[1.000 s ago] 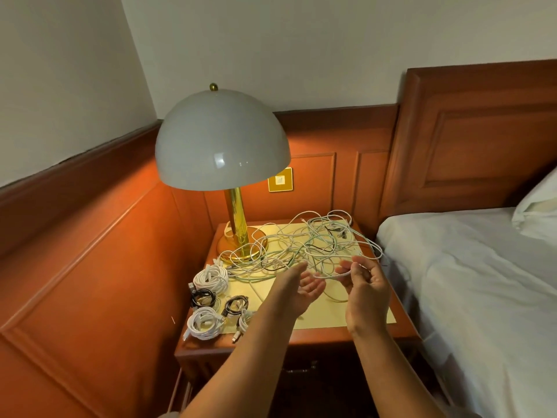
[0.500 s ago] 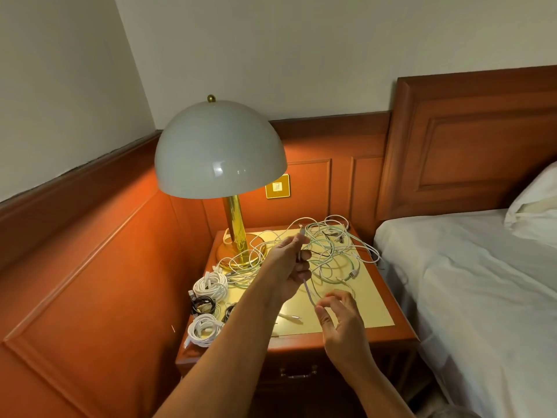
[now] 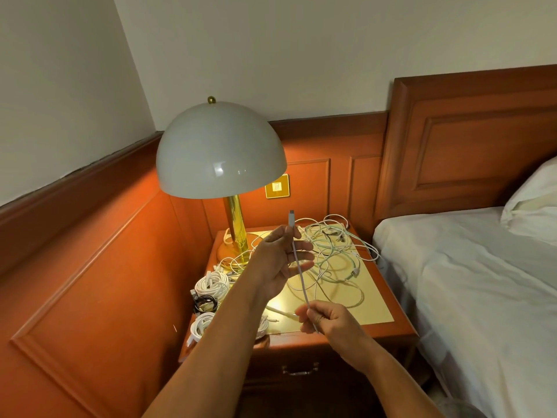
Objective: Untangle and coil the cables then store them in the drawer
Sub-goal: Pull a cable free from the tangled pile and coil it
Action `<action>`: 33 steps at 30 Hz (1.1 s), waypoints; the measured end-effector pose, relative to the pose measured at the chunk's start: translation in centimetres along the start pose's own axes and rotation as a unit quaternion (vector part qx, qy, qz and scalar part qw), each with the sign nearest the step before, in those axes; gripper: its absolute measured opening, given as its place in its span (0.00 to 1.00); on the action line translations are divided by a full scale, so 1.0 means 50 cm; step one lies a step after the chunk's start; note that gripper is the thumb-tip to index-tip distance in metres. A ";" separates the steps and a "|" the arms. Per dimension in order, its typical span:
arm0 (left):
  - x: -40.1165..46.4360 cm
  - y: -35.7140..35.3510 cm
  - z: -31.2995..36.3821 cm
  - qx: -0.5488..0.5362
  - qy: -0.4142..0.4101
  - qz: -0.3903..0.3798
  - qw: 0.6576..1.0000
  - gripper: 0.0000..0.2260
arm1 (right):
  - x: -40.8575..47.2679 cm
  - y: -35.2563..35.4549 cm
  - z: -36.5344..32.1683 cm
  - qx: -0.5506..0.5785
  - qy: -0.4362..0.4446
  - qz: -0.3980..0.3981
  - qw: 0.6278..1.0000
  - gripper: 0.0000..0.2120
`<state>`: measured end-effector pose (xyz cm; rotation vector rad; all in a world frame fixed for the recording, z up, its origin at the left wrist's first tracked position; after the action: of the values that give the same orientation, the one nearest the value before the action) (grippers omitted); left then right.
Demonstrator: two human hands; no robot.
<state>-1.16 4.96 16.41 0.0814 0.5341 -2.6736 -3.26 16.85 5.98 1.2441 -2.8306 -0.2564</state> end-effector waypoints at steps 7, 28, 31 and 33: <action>-0.009 0.004 -0.004 -0.012 -0.012 -0.011 1.000 0.14 | 0.086 0.045 -0.009 -0.146 -0.053 0.074 0.985 0.22; 0.089 0.078 0.011 0.177 -0.032 0.028 0.983 0.13 | 0.290 0.114 -0.348 -0.470 0.227 0.119 0.845 0.14; 0.116 0.098 0.003 0.177 -0.024 0.069 0.982 0.13 | 0.271 0.087 -0.358 -0.472 0.247 0.080 0.842 0.10; 0.126 0.107 0.004 0.130 -0.025 0.092 0.987 0.14 | 0.248 0.074 -0.350 -0.484 0.243 0.079 0.837 0.10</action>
<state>-4.76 -2.06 13.83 0.1313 0.1496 -2.5420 -12.57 7.83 23.47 0.6821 -1.8652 -1.0231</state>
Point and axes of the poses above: each hand's wrist, its own x-axis towards the middle knuckle, its own y-axis out of the back of the hand, z = x × y, the point moved 7 cm from there along x, towards the middle knuckle, and after that the axes turned 1 degree about z, right-handed, at the moved point
